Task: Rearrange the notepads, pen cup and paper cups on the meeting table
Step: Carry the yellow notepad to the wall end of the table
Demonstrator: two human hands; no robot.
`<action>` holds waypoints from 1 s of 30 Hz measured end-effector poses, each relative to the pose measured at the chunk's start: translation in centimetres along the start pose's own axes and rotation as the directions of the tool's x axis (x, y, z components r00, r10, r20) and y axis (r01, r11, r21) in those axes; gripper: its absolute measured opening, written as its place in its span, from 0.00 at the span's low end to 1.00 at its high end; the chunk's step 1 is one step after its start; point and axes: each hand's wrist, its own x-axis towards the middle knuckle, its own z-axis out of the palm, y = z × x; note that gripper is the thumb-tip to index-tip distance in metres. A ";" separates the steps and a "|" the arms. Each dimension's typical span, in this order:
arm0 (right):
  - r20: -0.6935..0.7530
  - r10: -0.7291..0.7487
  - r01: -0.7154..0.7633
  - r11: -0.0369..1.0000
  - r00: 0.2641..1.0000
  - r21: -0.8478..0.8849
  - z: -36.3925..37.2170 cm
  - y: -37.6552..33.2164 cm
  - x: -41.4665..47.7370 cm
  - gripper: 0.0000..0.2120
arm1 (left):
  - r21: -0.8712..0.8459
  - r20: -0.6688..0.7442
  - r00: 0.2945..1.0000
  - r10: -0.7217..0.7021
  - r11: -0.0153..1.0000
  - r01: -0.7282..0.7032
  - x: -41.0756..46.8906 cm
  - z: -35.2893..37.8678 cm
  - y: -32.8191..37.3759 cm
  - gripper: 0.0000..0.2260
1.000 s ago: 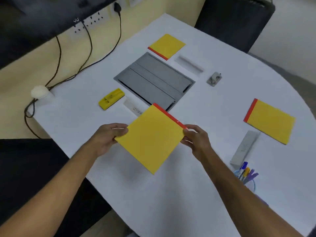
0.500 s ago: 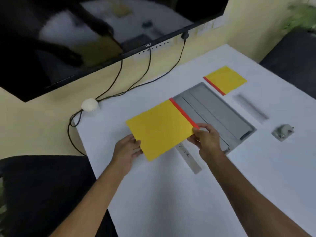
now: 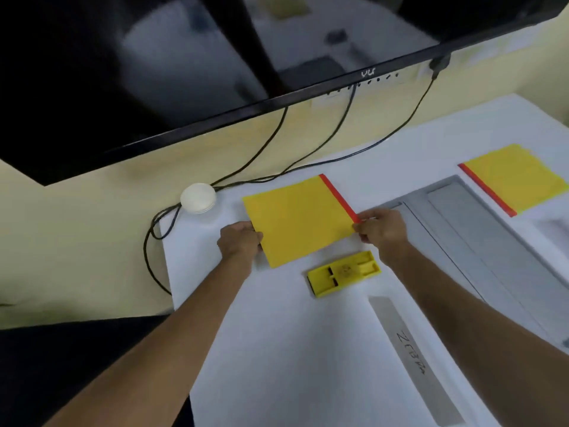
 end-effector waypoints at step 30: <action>0.667 -0.177 0.637 0.542 0.724 -0.548 -2.0 1.6 -1.9 0.39 | 0.543 0.116 0.903 0.414 0.735 -0.406 2.5 1.4 -1.0 0.18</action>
